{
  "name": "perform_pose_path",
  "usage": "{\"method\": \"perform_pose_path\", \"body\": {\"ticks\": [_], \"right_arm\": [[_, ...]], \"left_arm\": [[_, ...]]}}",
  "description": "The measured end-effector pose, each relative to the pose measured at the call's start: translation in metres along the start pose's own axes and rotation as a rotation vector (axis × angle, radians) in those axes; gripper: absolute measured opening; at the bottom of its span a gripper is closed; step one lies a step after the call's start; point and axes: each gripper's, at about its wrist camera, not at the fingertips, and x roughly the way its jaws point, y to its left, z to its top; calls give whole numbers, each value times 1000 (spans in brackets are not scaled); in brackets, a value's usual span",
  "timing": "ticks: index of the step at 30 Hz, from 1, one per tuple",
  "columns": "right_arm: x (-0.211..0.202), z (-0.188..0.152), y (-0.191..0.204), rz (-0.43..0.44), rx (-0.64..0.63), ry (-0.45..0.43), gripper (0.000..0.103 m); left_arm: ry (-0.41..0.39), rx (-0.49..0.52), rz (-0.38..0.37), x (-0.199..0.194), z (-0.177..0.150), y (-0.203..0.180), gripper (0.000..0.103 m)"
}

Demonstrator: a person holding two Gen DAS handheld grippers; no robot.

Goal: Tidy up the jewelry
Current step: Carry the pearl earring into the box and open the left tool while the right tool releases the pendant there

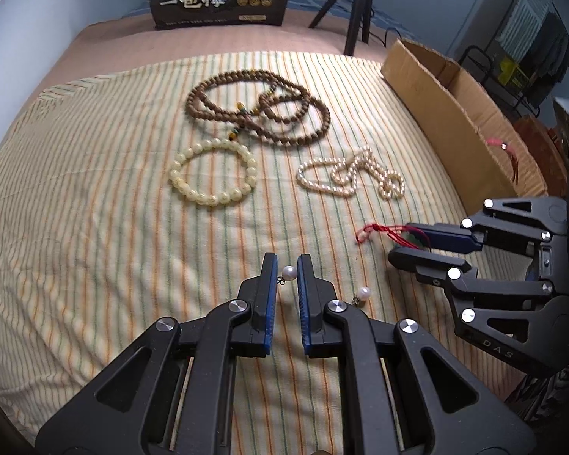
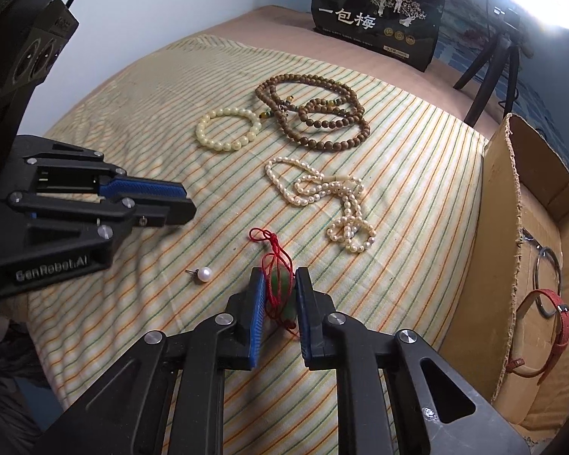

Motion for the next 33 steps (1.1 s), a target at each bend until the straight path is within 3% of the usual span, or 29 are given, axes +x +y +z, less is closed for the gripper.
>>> {"method": "perform_pose_path", "body": {"ticks": [16, 33], "right_arm": [[-54, 14, -20, 1, 75, -148, 14], [-116, 8, -98, -80, 243, -267, 14]], "left_arm": [[-149, -35, -51, -49, 31, -8, 9], [-220, 36, -145, -66, 59, -73, 9]]}}
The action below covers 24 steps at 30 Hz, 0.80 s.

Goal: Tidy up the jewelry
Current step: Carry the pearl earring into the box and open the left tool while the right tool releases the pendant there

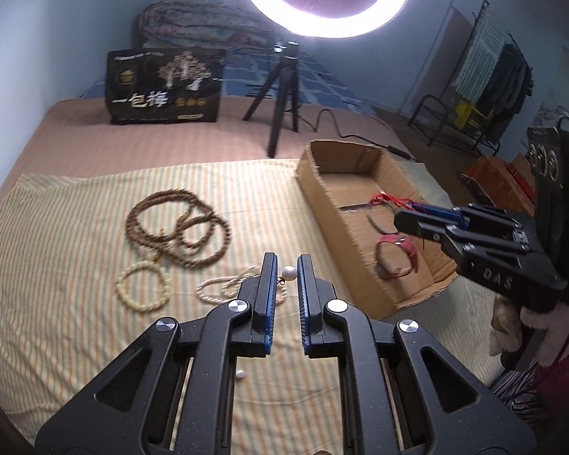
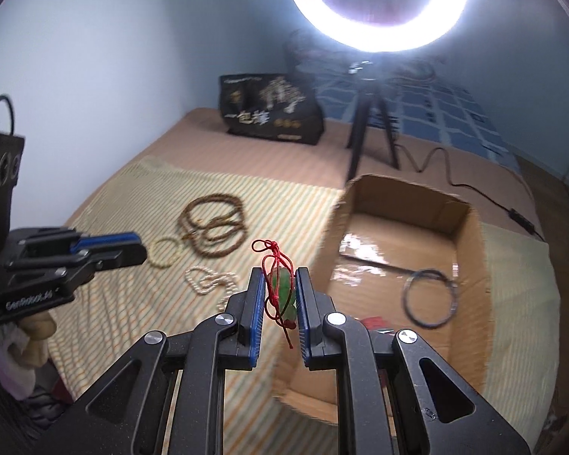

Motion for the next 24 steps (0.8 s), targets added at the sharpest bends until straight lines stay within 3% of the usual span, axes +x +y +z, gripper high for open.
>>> {"method": "perform_pose_path", "body": {"ticks": [24], "right_arm": [[3, 9, -93, -105, 162, 20, 14]], "left_arm": [[32, 97, -88, 63, 26, -91, 9]]}}
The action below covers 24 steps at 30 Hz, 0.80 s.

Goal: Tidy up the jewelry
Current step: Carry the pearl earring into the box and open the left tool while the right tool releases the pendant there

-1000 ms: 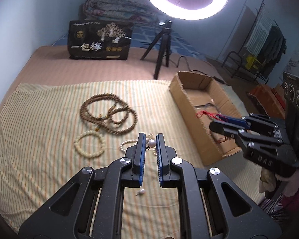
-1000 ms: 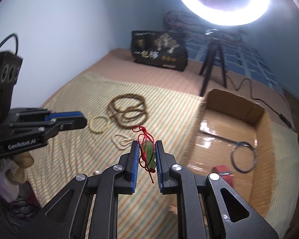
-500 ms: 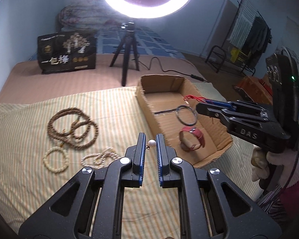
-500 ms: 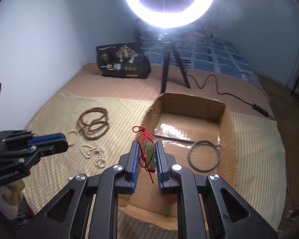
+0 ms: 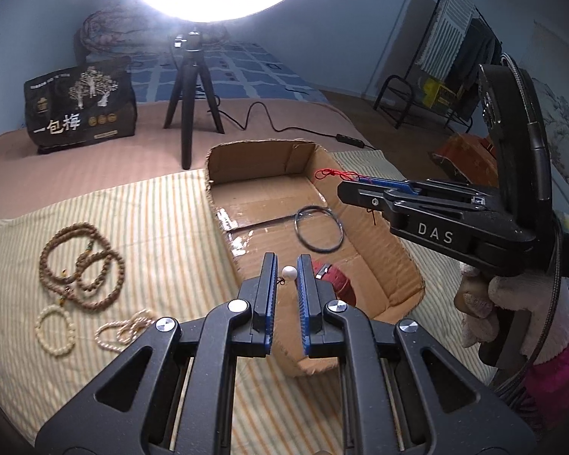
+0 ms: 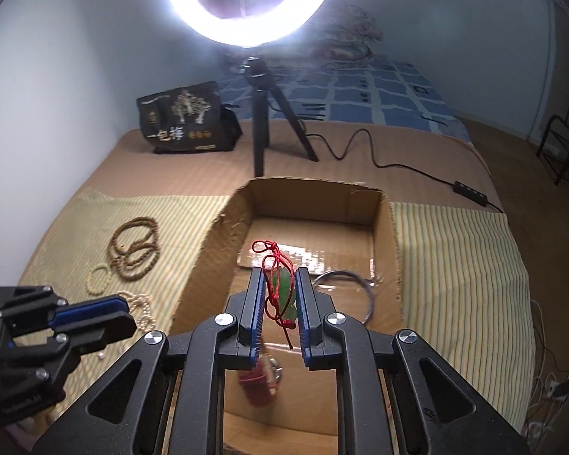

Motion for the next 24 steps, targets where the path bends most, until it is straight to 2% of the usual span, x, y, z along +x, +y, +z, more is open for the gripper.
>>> {"method": "perform_pose_path", "body": {"ticks": [11, 24], "right_arm": [[19, 7, -22, -20, 44, 31, 14], [25, 9, -32, -24, 65, 36, 14]], "left_arm": [[13, -12, -10, 33, 14, -10, 9], [8, -12, -15, 40, 18, -14, 9]]}}
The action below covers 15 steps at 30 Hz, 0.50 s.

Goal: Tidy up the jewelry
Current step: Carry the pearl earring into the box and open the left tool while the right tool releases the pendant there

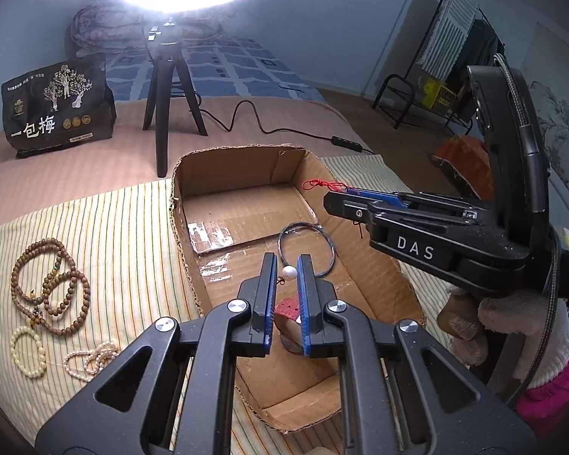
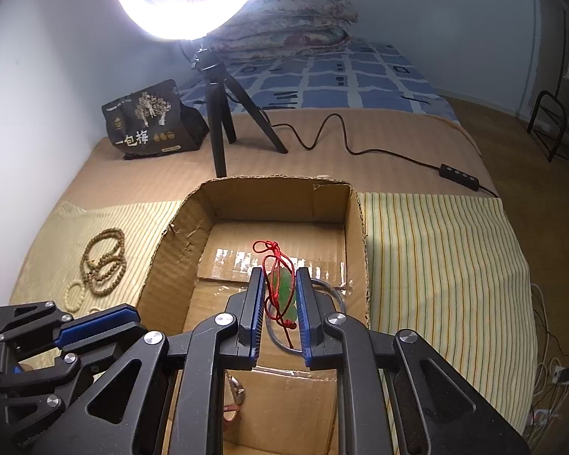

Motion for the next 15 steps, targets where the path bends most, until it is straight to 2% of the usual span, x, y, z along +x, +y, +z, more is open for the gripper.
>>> {"method": "perform_pose_path", "body": {"ticks": [3, 4, 5, 6, 7, 8, 15], "right_arm": [[0, 0, 0, 0, 1, -4, 15], [-1, 0, 1, 0, 1, -5, 16], [-1, 0, 1, -3, 1, -5, 24], [-1, 0, 0, -10, 1, -7, 36], [-2, 1, 0, -14, 2, -11, 42], [-3, 1, 0, -15, 5, -20, 48], [-7, 3, -2, -33, 18, -34, 48]], "left_arm": [[0, 5, 8, 0, 0, -1, 9], [1, 6, 8, 0, 0, -1, 19], [1, 5, 12, 0, 0, -1, 38], [-3, 0, 18, 0, -1, -1, 46], [-8, -6, 20, -1, -1, 0, 49], [-7, -10, 18, -2, -1, 2, 49], [-10, -15, 26, -8, -2, 6, 49]]}}
